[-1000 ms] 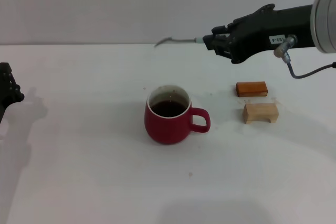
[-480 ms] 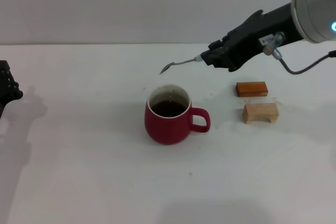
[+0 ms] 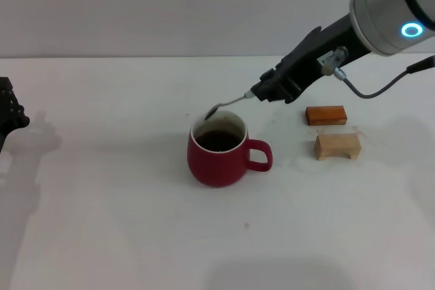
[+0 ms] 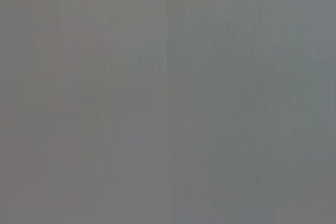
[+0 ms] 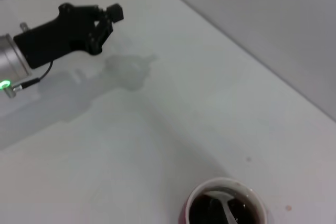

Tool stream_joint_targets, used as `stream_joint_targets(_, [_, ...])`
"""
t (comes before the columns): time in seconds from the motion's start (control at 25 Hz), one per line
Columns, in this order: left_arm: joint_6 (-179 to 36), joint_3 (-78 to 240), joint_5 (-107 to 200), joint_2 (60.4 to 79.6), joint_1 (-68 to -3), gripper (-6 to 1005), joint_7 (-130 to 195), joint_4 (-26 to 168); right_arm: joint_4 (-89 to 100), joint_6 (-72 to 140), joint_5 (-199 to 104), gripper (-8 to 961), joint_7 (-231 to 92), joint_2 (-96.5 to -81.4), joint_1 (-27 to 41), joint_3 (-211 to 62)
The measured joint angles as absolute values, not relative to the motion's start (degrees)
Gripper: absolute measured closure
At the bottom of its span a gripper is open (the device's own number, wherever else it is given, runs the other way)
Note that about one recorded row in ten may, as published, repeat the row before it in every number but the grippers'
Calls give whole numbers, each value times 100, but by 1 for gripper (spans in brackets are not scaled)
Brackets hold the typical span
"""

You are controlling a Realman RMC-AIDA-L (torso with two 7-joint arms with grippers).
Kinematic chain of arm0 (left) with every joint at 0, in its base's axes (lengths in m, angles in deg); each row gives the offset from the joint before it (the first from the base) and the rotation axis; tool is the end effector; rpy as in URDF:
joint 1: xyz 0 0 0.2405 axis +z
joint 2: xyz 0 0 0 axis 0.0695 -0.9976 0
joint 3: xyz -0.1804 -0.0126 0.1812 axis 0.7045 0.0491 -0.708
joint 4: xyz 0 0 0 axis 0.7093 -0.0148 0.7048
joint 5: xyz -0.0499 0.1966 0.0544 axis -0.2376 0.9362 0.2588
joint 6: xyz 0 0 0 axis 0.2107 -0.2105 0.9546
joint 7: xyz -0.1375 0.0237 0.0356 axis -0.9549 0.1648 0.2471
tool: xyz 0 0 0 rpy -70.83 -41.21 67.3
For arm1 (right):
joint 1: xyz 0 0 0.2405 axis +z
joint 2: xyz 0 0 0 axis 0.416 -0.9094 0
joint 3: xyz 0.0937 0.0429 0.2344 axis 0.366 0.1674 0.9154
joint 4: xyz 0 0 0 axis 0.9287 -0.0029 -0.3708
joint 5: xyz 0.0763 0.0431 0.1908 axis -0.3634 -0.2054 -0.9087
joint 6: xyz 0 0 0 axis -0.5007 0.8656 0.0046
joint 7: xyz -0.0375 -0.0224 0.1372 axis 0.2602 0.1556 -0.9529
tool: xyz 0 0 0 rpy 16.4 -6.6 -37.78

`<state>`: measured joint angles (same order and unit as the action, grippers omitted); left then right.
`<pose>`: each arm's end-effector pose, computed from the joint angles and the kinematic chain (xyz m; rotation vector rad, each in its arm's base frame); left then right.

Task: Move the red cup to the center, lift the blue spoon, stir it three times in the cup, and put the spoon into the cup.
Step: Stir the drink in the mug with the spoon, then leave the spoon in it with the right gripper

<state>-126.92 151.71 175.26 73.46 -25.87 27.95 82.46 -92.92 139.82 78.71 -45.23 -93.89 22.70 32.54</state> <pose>-0.3583 0.3243 0.0097 -1.4732 -0.5708 -0.5818 0.0361 0.3526 0.0295 -2.6930 0.5929 -0.2319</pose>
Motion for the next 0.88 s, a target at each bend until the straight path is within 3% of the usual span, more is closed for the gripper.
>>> stream_joint_targets(0.88, [-12707, 15172, 17526, 7364, -2522, 998, 2789, 8263, -7710, 13778, 8113, 794, -4118, -9349, 3082, 3185])
